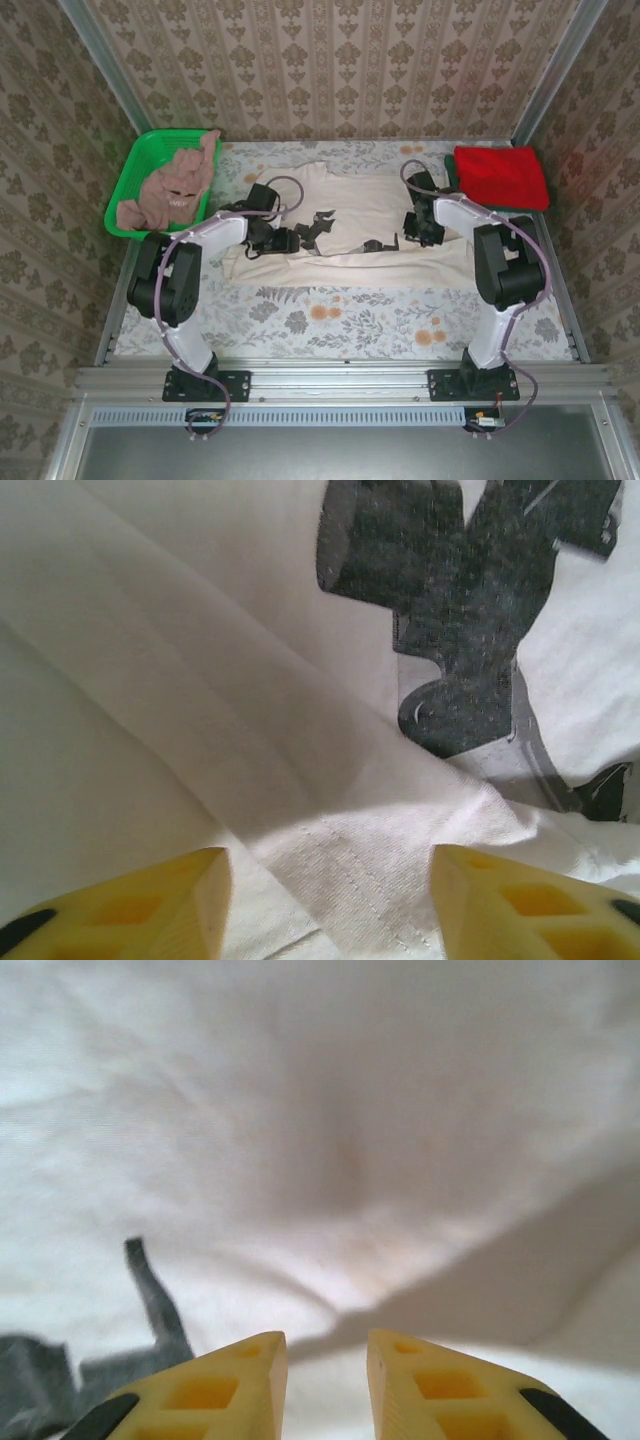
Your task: Fold and stack the t-shirts
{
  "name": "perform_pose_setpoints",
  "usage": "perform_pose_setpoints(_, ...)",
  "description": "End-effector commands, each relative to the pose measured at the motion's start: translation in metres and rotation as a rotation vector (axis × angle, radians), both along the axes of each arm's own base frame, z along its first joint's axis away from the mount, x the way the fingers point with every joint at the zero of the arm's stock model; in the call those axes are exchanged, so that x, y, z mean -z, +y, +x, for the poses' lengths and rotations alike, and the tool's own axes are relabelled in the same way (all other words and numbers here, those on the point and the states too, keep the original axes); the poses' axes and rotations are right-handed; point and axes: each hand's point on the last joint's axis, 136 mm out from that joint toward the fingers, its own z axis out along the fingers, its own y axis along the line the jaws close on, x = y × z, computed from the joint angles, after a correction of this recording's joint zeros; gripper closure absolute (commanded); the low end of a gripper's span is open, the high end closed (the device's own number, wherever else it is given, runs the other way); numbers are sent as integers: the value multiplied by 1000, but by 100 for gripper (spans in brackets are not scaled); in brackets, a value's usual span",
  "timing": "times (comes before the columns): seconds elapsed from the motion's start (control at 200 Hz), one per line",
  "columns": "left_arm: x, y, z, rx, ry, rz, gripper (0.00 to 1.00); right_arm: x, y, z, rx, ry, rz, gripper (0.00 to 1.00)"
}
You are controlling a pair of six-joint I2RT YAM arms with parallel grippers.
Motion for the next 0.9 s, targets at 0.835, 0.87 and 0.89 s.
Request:
perform_pose_setpoints(0.835,-40,29,4,-76,-62,-63,56,35,-67,-40,155,118,-29,65)
perform_pose_setpoints(0.87,-39,28,1,-67,-65,-62,54,39,-72,-38,168,136,-40,66)
perform_pose_setpoints(0.89,-37,27,0,-62,-64,-60,52,42,-74,-38,176,146,-45,66)
